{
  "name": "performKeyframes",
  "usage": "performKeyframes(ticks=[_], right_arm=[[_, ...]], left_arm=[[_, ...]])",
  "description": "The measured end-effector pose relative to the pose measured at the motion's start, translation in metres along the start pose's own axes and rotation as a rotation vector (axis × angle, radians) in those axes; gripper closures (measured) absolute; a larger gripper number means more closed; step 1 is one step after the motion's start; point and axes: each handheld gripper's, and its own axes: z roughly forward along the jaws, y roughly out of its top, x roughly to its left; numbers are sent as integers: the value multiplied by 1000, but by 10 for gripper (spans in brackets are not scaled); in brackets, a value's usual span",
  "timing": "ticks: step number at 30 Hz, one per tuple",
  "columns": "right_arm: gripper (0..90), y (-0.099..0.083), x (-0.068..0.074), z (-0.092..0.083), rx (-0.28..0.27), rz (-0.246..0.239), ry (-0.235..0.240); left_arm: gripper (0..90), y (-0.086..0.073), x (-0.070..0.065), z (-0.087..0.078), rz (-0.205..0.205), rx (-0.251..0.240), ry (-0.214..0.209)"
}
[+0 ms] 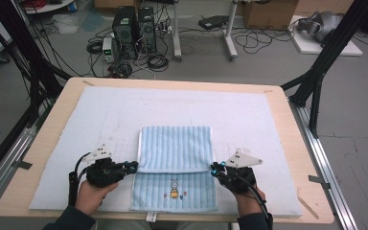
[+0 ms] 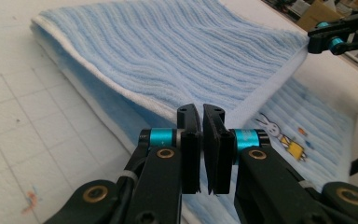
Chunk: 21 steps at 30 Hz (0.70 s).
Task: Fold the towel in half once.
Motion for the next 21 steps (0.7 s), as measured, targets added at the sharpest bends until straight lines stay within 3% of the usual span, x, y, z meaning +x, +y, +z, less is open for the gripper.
performKeyframes(ticks=[6,21], right_arm=[[815,-13,15,-17,-14,9,26],[810,-38,40,-37,1,-5,79]], left_arm=[[852,-12,-10,-10,11,7,-34],[851,-37,-29,-27,38,62,-94]])
